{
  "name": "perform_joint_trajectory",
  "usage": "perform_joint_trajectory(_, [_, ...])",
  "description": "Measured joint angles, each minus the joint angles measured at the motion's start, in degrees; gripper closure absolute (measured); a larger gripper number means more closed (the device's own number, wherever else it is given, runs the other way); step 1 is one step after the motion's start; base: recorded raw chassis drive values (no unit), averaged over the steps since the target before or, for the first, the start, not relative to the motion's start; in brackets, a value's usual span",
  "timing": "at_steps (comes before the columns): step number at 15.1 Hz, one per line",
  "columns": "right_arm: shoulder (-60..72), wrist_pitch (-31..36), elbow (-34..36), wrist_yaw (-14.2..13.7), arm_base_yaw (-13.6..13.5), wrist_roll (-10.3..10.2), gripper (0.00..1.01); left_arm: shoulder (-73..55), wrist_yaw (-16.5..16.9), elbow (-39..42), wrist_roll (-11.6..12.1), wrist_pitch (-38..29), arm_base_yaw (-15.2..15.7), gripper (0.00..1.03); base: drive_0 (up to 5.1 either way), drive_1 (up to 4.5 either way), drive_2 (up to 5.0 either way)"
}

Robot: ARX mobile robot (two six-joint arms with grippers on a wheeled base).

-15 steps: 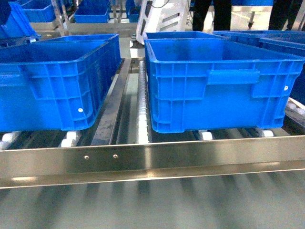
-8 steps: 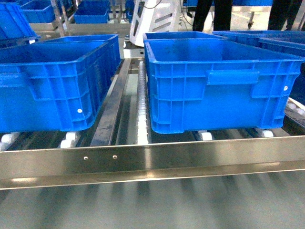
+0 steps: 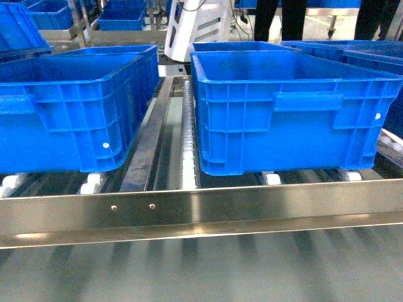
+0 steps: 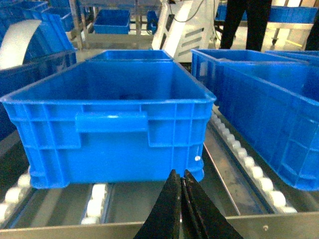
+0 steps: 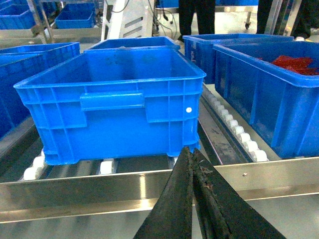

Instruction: Sort blue parts and orange caps into right shelf containers

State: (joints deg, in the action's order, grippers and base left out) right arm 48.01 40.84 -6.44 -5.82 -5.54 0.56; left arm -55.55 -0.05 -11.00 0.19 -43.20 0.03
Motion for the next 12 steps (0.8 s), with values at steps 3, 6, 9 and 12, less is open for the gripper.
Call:
perform_joint_trajectory(3, [-7.4,-4.7,2.5,5.2,5.9,-0.1,0.99,7.2,0.0,3.5,0.0,2.3,0.0,1.01,0.0,0.0,0.0])
perform_joint_trajectory(6, [-11.7,-6.6,5.7,5.8,5.6,-0.2,0.99,14.2,0.0,6.8,0.0,6.8,0.0,1.01,0.0,0.0,0.0])
perform_joint_trajectory(9, [-19.7,-12.9,5.7,5.8,5.6,-0.1,0.99,19.3,0.0,9.9,0.0,6.9,0.0,1.01,0.0,0.0,0.0])
perform_joint_trajectory(12, [-26.2,-18.9,5.7,5.8,5.6,-0.1,0.99,26.2,0.0,10.1,0.0,14.2,0.0,1.01,0.0,0.0,0.0])
